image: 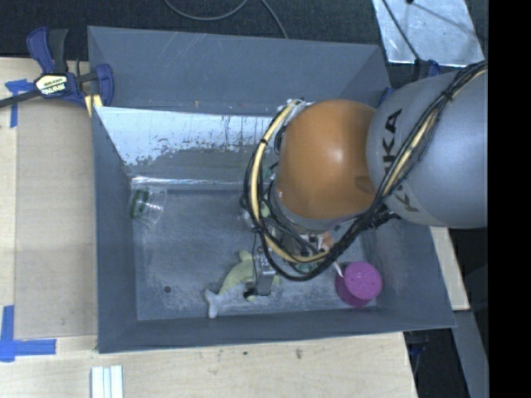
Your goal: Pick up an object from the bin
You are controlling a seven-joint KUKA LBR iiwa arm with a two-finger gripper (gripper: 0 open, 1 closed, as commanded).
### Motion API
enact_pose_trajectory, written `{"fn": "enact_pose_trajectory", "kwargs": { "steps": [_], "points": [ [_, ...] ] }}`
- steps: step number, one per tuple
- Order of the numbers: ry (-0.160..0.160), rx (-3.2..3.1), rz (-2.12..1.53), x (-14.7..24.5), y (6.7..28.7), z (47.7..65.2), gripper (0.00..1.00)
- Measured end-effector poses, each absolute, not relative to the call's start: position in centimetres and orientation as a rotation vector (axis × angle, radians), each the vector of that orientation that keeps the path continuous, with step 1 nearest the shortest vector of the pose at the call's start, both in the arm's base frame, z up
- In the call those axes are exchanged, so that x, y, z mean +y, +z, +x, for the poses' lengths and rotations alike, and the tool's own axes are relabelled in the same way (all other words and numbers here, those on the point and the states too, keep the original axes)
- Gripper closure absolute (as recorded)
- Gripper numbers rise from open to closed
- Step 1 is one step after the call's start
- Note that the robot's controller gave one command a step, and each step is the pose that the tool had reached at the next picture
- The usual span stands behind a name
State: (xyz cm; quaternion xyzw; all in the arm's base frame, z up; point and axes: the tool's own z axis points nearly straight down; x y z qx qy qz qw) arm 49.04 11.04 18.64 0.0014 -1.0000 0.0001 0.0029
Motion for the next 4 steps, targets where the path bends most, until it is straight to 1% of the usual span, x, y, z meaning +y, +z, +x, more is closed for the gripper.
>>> {"fn": "enact_pose_trajectory", "kwargs": {
  "steps": [1, 2, 3, 4],
  "points": [
    [-0.001, -3.144, -0.001, 11.0, 19.0, 49.2, 0.00],
    [-0.002, -3.142, 0.235, 11.0, 15.4, 49.9, 0.00],
    [-0.001, -3.032, 0.823, 11.2, 13.9, 52.1, 0.00],
    [0.000, -3.003, 0.933, 11.8, 13.5, 51.4, 0.00]
  ]
}}
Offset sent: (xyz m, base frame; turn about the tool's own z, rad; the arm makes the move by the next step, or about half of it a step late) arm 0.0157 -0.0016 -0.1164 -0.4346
